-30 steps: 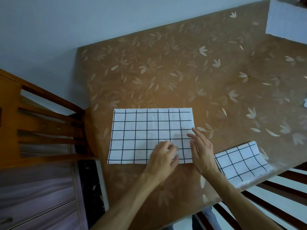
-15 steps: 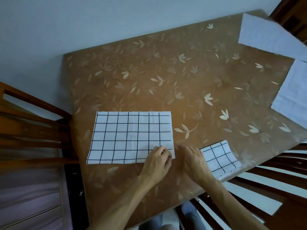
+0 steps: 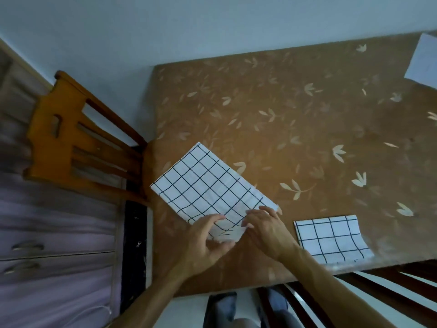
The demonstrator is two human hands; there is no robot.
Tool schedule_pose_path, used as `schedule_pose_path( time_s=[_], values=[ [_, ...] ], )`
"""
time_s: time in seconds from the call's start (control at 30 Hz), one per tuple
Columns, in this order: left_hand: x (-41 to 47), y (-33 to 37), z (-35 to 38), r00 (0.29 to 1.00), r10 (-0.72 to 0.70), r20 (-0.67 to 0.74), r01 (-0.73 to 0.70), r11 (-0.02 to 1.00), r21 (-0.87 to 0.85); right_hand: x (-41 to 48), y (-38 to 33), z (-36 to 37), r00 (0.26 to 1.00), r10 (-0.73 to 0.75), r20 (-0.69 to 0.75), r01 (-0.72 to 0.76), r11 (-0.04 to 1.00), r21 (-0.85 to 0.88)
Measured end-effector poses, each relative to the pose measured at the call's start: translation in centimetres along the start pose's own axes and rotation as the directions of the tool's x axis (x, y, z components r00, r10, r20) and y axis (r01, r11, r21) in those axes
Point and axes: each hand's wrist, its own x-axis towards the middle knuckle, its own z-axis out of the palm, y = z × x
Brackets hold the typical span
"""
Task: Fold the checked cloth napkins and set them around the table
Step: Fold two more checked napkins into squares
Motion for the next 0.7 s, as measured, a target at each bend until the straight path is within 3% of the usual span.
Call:
schedule_pose_path(
  time_s=[0.07,0.2,0.27,0.37,0.47,0.53,0.63,0.7],
  values=[
    [-1.1,-1.6,-0.4,0.999,-0.040,0.013,0.037,0.985,0.171,0.4,-1.2,-0.4,0.999,-0.012,0.038,0.010,0.998,0.055],
    [-1.8,-4.1,-0.3,0.998,-0.035,-0.058,0.052,0.946,0.321,0.6,-2.7,-1.5,0.998,-0.050,0.028,0.048,0.997,0.056],
    [-1.6,-3.2,-0.6,0.992,-0.080,-0.094,0.100,0.970,0.221,0.2,-2.7,-1.9,0.998,-0.060,0.031,0.057,0.996,0.074],
    [-1.4,-1.3,-1.3,0.958,-0.267,-0.107,0.270,0.963,0.018,0.1,-2.4,-3.2,0.997,-0.025,0.069,0.016,0.993,0.118],
    [-1.7,-2.8,-1.9,0.900,-0.436,-0.010,0.423,0.877,-0.228,0.5,-1.1,-5.8,0.999,0.010,0.035,-0.013,0.996,0.092],
    [-1.8,-3.5,-2.6,0.865,-0.501,0.033,0.489,0.826,-0.280,0.7,0.0,-7.7,0.996,0.089,0.024,-0.091,0.988,0.123],
    [-2.2,-3.9,-3.8,0.809,-0.580,0.102,0.564,0.715,-0.413,1.2,1.8,-8.4,0.950,0.243,0.197,-0.293,0.912,0.286],
    [-2.6,-4.6,-3.9,0.780,-0.567,0.265,0.616,0.620,-0.486,1.4,2.6,-6.5,0.928,0.254,0.272,-0.339,0.877,0.339]
  ],
)
